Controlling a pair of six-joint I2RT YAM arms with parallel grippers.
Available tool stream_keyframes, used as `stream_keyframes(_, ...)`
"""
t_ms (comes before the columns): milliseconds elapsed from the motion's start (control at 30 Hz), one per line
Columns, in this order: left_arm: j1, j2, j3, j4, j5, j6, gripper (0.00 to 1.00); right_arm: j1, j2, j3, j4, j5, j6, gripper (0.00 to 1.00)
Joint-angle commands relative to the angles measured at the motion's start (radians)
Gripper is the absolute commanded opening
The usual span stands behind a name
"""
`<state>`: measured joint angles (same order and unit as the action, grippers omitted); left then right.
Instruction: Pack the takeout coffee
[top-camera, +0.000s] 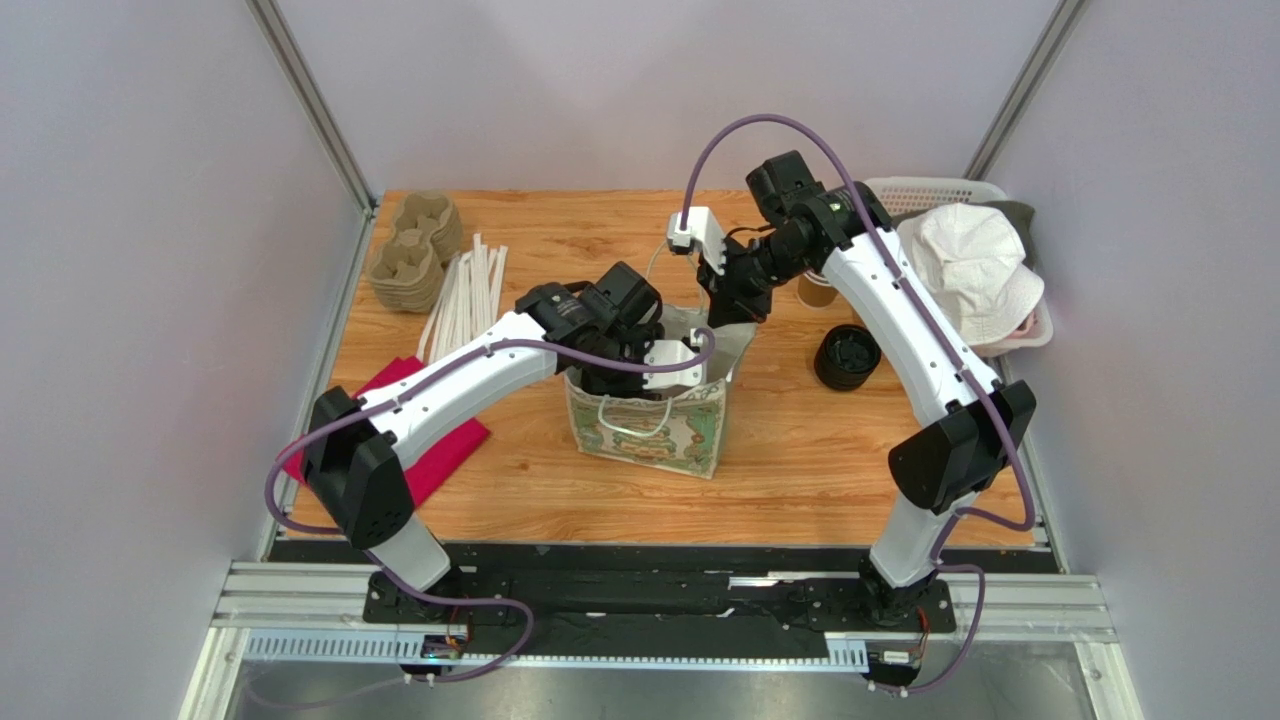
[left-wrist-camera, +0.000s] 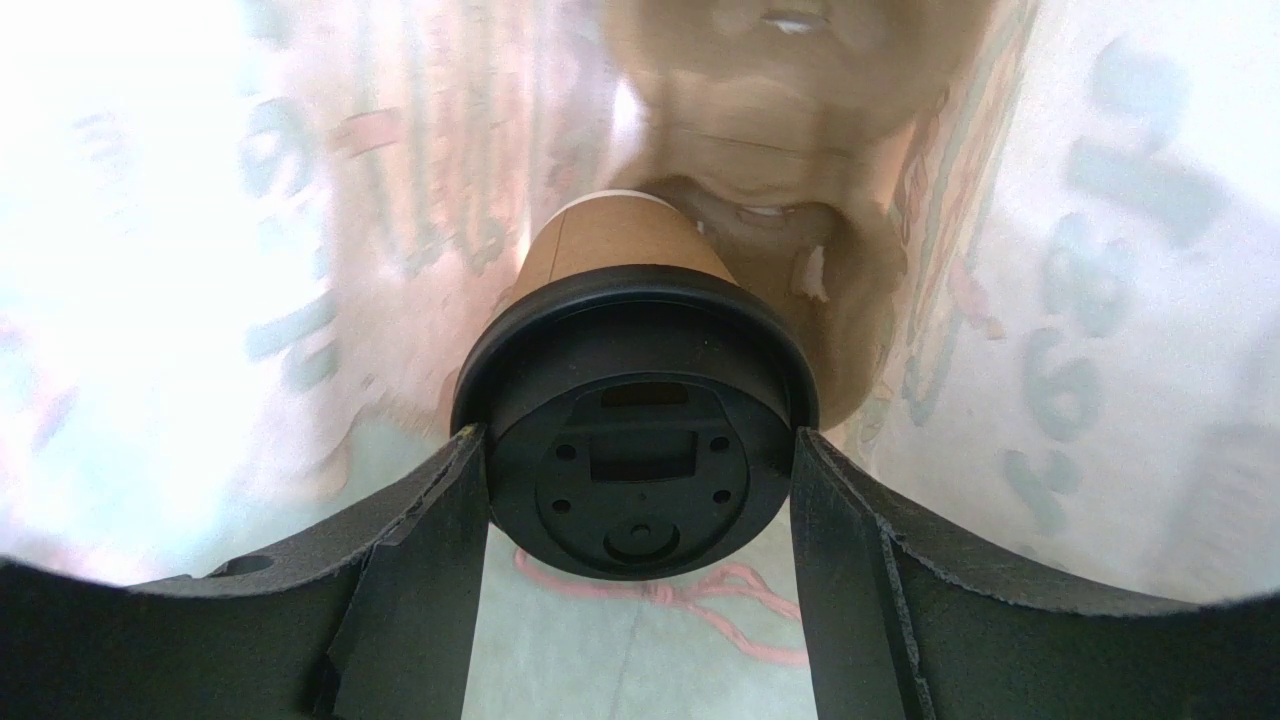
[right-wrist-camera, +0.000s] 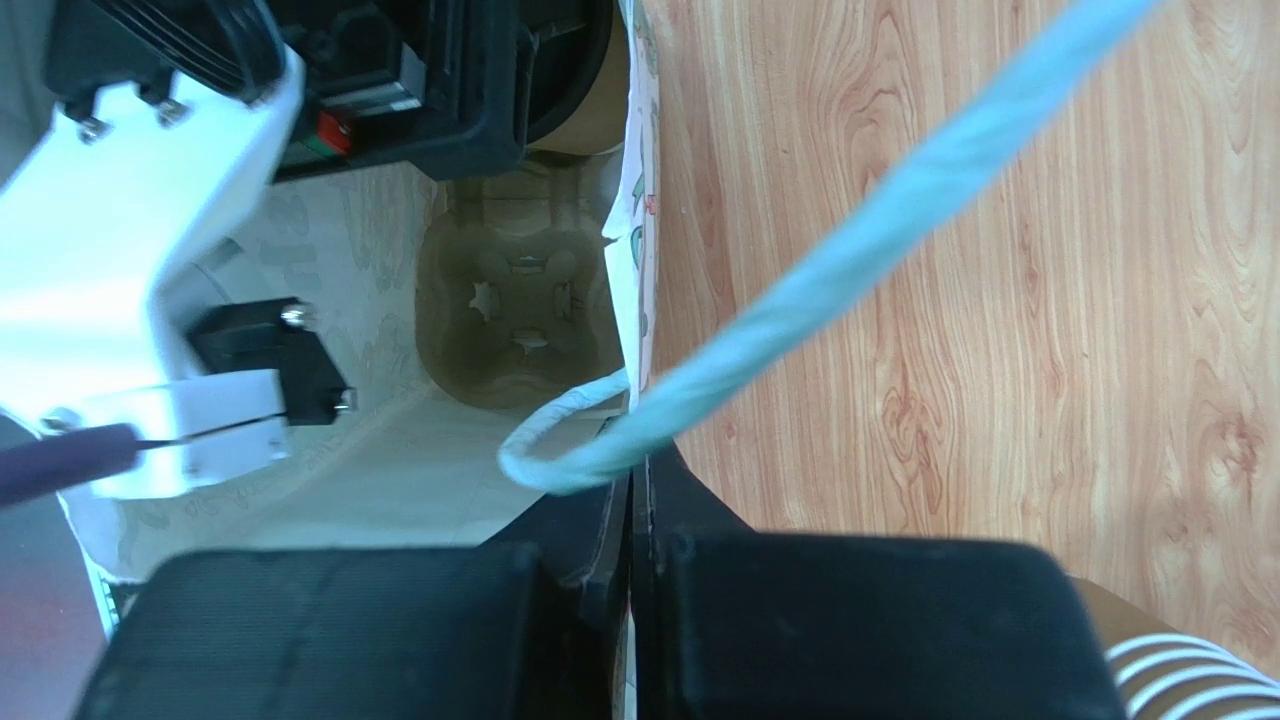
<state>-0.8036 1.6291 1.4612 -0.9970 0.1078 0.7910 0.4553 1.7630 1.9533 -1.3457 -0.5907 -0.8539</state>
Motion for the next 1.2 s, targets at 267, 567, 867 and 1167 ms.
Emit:
stream_keyframes(267,-0.003,-0.127,-0.015,0.176,-0.007,-0.012,0.0,0.033,-0.137,-0.047,-0.017,0.107,0.032,0.0)
stream_keyframes(567,-0.003,-0.156,-0.019,0.208,-0.017,-0.021,0.0,0.06,-0.189,-0.097,0.065,0.161,0.038,0.0)
stream_keyframes(867,-0.008,-0.192,-0.091,0.247,0.0,0.039,0.0,0.086,-0.249,-0.163,0.129,0.173,0.021,0.0)
stream_keyframes(1167,-0.037,-0.193,-0.156,0.219,-0.036,0.125,0.0,0.094,-0.277,-0.177,0.195,0.183,0.032,0.0)
